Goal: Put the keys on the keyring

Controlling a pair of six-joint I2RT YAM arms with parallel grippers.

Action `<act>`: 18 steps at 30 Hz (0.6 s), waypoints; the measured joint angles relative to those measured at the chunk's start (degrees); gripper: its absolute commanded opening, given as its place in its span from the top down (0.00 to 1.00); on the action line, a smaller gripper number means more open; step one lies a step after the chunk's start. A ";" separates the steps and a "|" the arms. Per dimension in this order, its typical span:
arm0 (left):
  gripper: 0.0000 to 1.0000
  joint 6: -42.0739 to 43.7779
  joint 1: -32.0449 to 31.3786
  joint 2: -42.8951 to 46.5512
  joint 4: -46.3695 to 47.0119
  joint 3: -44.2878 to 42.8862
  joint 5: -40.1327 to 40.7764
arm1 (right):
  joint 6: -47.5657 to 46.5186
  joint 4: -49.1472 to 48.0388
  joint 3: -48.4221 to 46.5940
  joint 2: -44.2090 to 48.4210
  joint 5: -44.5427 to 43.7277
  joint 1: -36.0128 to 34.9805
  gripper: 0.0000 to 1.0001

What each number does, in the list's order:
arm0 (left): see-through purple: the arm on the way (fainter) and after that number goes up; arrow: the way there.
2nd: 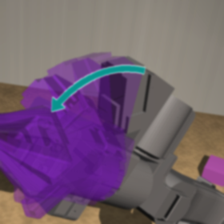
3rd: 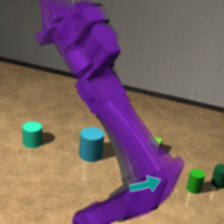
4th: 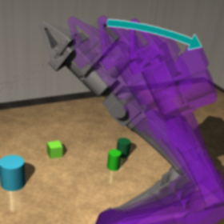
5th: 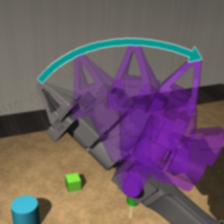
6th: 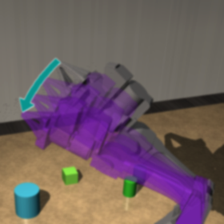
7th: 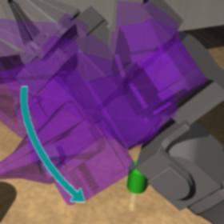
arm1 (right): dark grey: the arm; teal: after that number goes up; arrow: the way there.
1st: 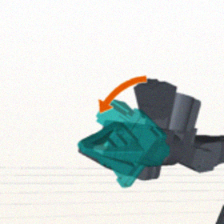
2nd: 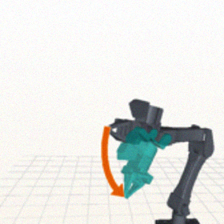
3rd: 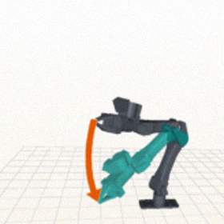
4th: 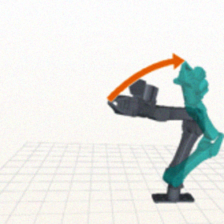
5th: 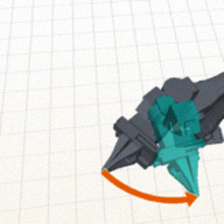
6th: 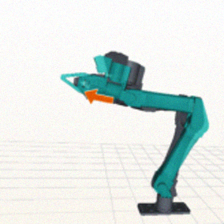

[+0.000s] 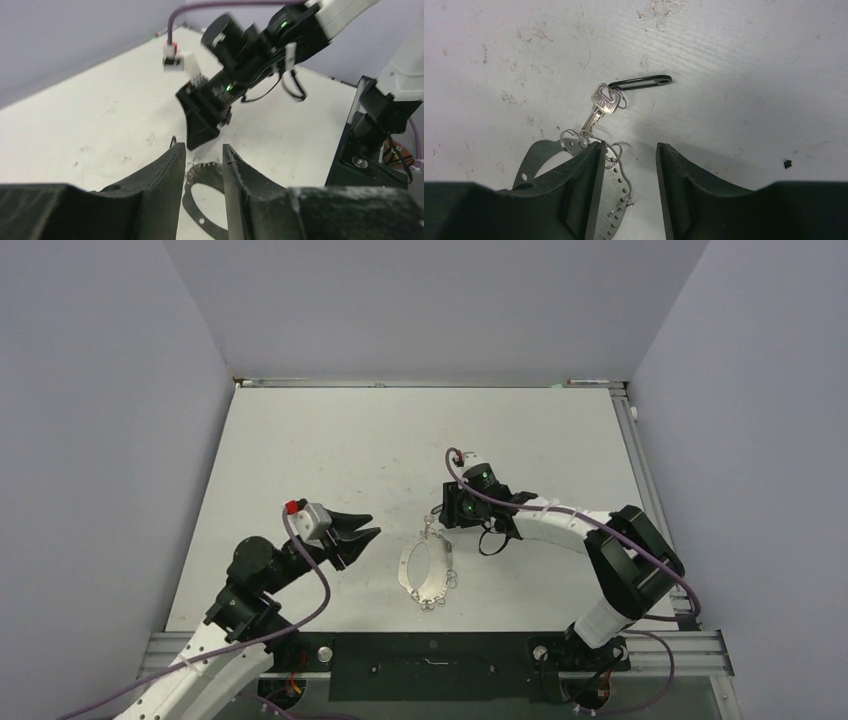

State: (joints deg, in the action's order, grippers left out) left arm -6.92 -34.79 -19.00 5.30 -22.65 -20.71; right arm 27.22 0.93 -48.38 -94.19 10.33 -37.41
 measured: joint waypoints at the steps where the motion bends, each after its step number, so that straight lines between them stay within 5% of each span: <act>1: 0.70 -0.44 0.00 -2.32 -0.48 -0.24 0.50 | 0.02 0.46 0.33 1.31 -0.55 0.00 0.57; 8: 0.64 -3.56 -1.49 -26.38 -10.80 -11.32 2.01 | 1.57 5.75 3.89 13.35 -9.86 0.09 0.54; 18: 0.59 -4.92 -14.91 -59.04 -24.09 -32.02 7.67 | 2.60 13.05 7.52 29.77 -22.62 3.06 0.50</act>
State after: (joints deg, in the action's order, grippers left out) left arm -11.84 -49.69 -78.04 -18.79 -54.68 -13.04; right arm 29.82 13.98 -40.86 -64.42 -12.29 -34.35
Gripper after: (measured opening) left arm 0.424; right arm 0.493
